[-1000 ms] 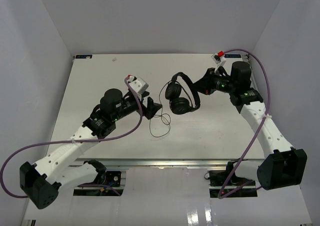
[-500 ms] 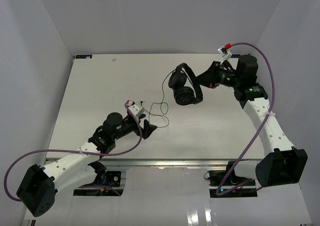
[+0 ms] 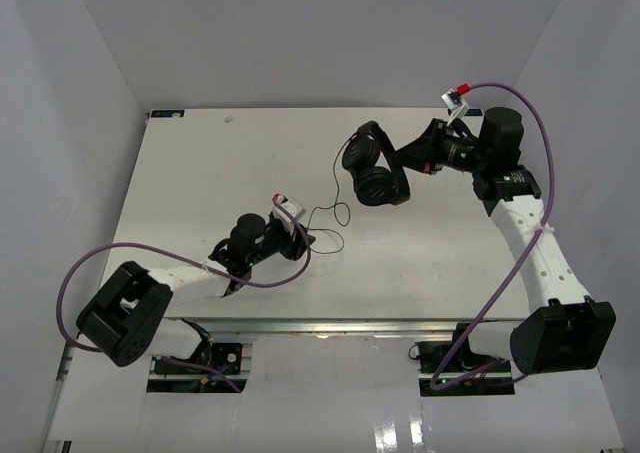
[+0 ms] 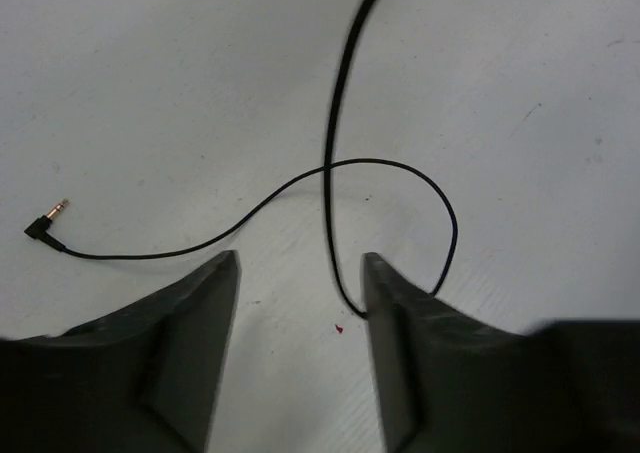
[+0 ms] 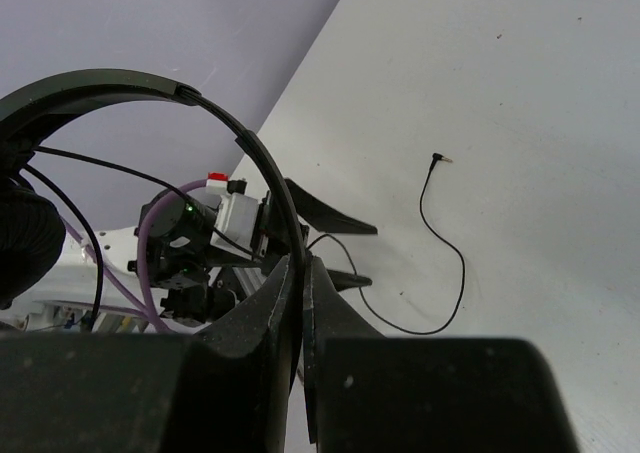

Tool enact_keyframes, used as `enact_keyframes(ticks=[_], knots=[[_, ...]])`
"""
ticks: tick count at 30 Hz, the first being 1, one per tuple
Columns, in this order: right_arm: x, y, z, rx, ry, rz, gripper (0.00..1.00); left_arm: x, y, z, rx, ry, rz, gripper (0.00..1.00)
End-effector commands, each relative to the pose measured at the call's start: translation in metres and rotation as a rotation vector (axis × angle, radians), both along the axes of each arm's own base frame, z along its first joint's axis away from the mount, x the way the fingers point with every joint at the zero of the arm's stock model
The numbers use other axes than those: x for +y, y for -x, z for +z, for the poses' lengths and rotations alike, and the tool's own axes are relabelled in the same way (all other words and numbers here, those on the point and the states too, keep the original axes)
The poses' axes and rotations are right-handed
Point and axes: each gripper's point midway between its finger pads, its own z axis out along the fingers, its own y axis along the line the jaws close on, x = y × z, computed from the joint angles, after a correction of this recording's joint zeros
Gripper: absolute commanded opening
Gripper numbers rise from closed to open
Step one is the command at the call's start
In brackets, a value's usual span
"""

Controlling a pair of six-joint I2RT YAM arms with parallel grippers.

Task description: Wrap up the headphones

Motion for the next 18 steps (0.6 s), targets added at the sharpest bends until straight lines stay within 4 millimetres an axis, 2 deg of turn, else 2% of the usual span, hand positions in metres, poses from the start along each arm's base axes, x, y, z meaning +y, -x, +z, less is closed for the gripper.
enact_keyframes(ticks=[1,5,7,13,18], knots=[[0.001,0.013,0.038,-0.076,-0.046,0.032,0.08,-0.024,-0.007,0.043,-0.065,0.142,-0.068,0.33],[0.001,0.007,0.034,-0.065,-0.045,0.020,0.08,-0.039,0.007,0.046,-0.003,0.193,-0.159,0.09],[0.000,0.003,0.034,-0.059,-0.046,0.011,0.08,-0.045,0.012,0.038,0.066,0.203,-0.194,0.00],[-0.003,-0.022,0.035,-0.011,-0.062,-0.054,0.08,-0.071,0.041,0.009,0.281,0.186,-0.237,0.00],[-0.009,-0.040,0.031,0.035,-0.072,-0.123,0.08,-0.080,0.062,-0.013,0.381,0.105,-0.248,0.00]])
